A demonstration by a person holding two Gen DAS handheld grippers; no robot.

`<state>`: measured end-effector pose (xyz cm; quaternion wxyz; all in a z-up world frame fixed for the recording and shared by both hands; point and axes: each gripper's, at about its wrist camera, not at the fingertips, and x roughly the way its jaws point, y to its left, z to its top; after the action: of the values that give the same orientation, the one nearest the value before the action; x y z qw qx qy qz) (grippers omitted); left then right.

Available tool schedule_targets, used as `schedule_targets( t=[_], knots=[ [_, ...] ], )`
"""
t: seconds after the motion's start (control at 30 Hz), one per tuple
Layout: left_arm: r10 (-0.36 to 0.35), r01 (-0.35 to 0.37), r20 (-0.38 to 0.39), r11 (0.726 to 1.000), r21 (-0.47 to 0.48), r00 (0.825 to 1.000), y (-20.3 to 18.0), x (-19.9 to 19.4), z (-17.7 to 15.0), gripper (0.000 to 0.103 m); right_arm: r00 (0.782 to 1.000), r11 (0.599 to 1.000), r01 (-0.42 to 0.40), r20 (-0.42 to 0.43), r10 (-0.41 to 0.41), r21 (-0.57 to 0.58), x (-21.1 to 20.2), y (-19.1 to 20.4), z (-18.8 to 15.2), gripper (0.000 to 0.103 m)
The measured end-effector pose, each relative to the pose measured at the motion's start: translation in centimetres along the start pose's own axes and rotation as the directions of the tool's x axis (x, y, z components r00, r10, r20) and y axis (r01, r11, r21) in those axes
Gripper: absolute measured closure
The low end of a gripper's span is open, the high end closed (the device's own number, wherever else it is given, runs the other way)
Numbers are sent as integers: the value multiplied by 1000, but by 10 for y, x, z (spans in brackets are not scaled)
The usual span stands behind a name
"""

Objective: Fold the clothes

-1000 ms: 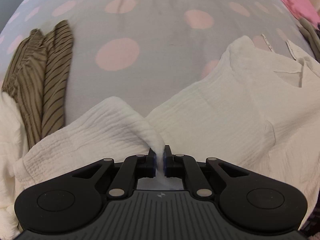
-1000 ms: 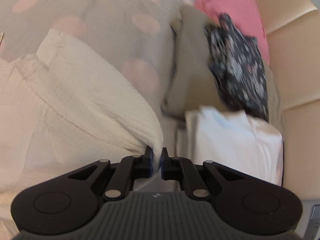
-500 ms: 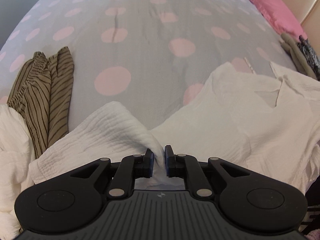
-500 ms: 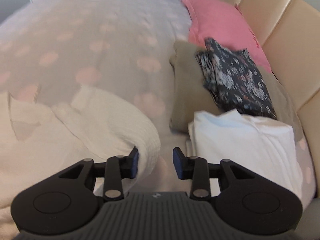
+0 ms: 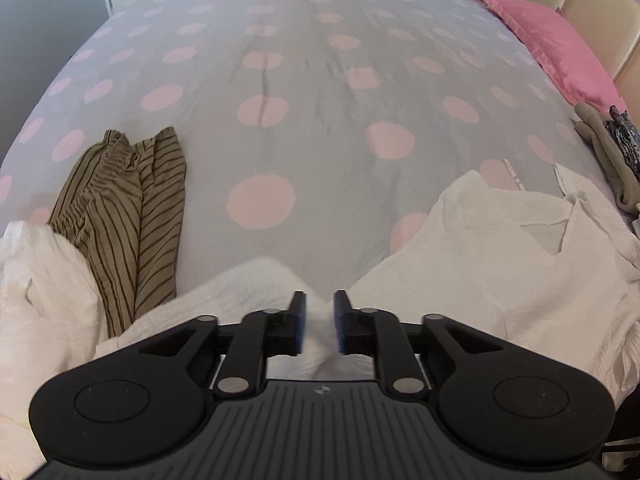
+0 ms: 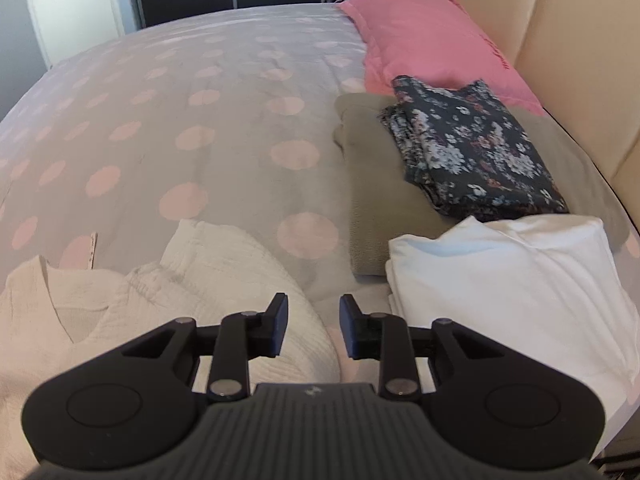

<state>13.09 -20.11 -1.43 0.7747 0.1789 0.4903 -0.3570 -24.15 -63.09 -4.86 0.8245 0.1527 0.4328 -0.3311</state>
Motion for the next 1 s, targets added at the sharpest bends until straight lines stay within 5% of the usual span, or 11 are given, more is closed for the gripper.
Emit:
schedule_targets(
  t=[0.07, 0.27, 0.4, 0.63, 0.67, 0.77, 1.0],
  knots=[
    [0, 0, 7, 1000, 19, 1000, -8, 7, 2, 68, 1000, 998, -17, -7, 16, -55, 8, 12, 1, 64],
    [11, -10, -1, 992, 123, 1000, -43, 37, 7, 66, 995, 975, -103, -31, 99, -197, 37, 50, 4, 57],
    [47, -41, -21, 975, 219, 999, -66, 62, 9, 62, 982, 947, -186, -86, 169, -262, 58, 70, 0, 43],
    [59, -40, -68, 968, 246, 996, -79, 96, 15, 61, 974, 928, -212, -137, 178, -306, 99, 96, 2, 42],
    [61, -40, -75, 967, 250, 995, -81, 101, 16, 59, 973, 930, -217, -147, 180, -296, 105, 97, 2, 45],
    [66, -39, -95, 964, 262, 993, -86, 116, 18, 59, 974, 940, -192, -171, 147, -284, 116, 97, 2, 92],
    [91, -56, -118, 961, 270, 989, -91, 127, 17, 58, 994, 989, 37, -101, -52, -142, 101, 40, 24, 96]
  ],
)
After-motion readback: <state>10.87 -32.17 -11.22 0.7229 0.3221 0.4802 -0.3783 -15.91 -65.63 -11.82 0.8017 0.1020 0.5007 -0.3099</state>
